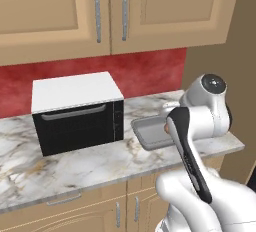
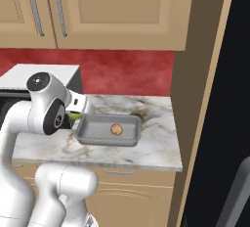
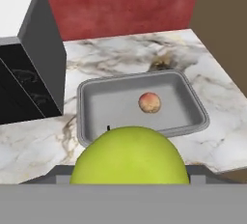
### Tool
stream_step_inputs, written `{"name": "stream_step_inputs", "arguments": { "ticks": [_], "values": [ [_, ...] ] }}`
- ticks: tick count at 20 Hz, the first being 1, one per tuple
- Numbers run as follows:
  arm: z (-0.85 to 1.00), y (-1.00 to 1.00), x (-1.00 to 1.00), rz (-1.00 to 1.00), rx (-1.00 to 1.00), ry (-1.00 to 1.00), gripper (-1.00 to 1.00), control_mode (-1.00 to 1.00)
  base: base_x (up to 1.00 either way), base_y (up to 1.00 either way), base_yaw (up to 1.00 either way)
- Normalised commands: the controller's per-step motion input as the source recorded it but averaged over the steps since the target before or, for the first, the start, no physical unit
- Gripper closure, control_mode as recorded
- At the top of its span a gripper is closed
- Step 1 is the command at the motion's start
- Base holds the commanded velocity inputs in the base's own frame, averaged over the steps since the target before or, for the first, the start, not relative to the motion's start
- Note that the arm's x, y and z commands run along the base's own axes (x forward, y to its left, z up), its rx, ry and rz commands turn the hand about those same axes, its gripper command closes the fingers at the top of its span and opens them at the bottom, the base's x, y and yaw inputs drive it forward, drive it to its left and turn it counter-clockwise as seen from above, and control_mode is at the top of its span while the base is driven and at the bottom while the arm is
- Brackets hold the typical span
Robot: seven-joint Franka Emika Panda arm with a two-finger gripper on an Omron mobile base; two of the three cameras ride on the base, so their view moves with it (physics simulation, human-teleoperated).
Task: Pick the peach and pear from the fridge and place them inside the tupperware on the counter.
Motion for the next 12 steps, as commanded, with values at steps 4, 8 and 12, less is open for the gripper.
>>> {"name": "stream_step_inputs", "arguments": {
  "ticks": [4,8,12],
  "values": [
    [-0.5,-0.02,0.63,0.0,0.0,0.11,1.0,-1.0,0.0,0.0,0.0],
    [-0.45,0.0,0.45,0.0,0.0,0.13,1.0,-1.0,0.0,0.0,0.0],
    [-0.41,0.0,0.44,0.0,0.0,0.11,1.0,-1.0,0.0,0.0,0.0]
  ]
}}
